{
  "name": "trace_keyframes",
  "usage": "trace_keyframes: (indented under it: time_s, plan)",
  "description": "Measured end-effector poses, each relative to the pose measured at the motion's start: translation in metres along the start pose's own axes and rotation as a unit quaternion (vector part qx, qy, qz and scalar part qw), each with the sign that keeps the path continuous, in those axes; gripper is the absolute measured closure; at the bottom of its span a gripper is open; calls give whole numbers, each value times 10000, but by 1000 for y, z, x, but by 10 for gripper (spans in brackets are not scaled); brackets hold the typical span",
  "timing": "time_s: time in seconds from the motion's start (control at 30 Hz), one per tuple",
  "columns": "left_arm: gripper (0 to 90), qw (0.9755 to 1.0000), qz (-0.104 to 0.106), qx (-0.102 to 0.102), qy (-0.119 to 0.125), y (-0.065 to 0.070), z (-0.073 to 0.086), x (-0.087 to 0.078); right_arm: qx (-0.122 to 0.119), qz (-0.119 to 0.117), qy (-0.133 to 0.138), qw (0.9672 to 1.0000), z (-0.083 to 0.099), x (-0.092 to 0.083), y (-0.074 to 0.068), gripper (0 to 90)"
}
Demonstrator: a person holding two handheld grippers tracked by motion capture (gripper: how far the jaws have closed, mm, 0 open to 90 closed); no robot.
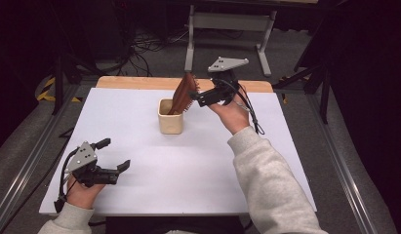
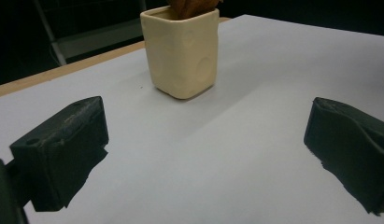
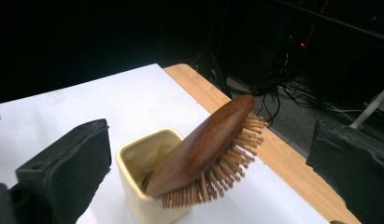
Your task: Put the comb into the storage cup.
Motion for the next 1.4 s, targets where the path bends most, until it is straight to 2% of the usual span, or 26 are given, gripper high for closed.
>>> trace_keyframes:
  time_s: [0.47,0.53,0.57,0.73,0.83,1.0,1.23,1.33,1.4]
  plan:
    - [7,10000,47,-30,20,-5,-1,-4,-67,-88,289,9995,21,-57,-6,0]
    - [7,10000,53,-22,18,-5,-1,-5,-59,-91,297,9995,23,-60,-6,0]
    - [7,10000,71,-20,5,-5,-1,-5,-85,-96,310,9994,29,-69,-8,0]
    - [7,10000,97,-10,3,-6,-2,-6,-72,-129,320,9994,38,-79,-11,0]
    - [7,9999,104,-4,1,-6,-2,-6,-64,-114,394,9991,49,-92,-14,0]
    - [7,9999,140,1,2,-6,-2,-6,-17,-125,394,9991,60,-100,-17,0]
    - [7,9998,173,-7,19,-7,-3,-8,-1,-146,378,9992,84,-109,-23,0]
    - [7,9998,171,-16,28,-8,-3,-9,43,-143,371,9992,101,-114,-24,0]
    - [7,9999,169,-8,28,-8,-3,-9,40,-147,378,9992,104,-114,-25,0]
Point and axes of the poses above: each handheld gripper's, and its own axes: x roughly forward along the jaws, z roughly out of its underside, y roughly to its right, the point moved 5 cm from there along x, roughly forward along the jaws, and after that the axes turned 1 degree about x, right-handed, at the moved point
